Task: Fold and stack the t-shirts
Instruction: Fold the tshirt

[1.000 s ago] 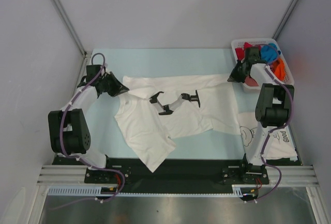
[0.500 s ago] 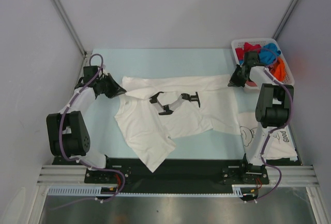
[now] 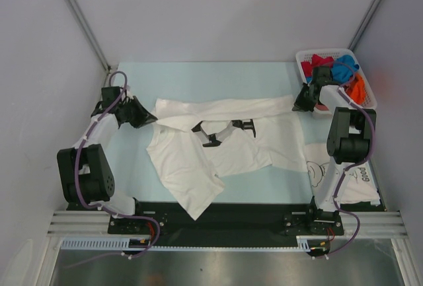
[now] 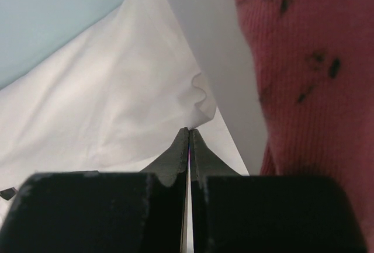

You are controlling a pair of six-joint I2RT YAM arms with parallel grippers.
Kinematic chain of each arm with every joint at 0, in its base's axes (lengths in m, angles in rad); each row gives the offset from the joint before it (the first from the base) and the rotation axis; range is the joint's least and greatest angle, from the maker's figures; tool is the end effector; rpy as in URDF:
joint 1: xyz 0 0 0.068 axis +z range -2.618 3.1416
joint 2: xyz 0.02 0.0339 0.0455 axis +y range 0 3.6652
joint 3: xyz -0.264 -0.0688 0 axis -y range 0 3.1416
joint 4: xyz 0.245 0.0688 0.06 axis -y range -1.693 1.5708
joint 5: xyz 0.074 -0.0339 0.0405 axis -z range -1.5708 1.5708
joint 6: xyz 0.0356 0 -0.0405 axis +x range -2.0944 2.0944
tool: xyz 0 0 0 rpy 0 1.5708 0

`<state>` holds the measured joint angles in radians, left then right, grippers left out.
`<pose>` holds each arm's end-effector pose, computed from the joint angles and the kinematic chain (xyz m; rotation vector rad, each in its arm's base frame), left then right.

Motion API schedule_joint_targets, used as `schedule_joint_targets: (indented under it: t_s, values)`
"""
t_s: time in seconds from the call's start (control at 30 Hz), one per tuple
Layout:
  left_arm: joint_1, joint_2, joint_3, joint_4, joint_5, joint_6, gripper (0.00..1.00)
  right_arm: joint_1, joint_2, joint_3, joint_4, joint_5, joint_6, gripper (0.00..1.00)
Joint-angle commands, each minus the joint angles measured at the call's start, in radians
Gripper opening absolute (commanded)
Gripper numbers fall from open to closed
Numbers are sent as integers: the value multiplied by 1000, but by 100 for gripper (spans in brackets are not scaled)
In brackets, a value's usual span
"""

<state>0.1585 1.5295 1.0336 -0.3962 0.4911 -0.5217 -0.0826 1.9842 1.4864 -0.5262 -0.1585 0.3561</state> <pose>0.3179 0.0338 0.2314 -0.6148 2.3890 -0.7623 0.4257 -0.0296 0.1978 0.5102 2.5551 0.3045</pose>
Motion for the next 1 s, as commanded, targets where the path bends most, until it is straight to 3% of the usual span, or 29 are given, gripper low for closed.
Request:
schedule_joint_targets:
  t_s: [0.0,0.43,0.97]
  values:
    - [7,-5,-21,10,12,23,0,-9,-21,-3,6,22,-14,0]
    - [4,-15,-119,40,66,6,0,46,33,14,-35,109,-22,0]
    - [-57,-138,-216,72,93,-80,0,43,90,60,-69,157,-19,0]
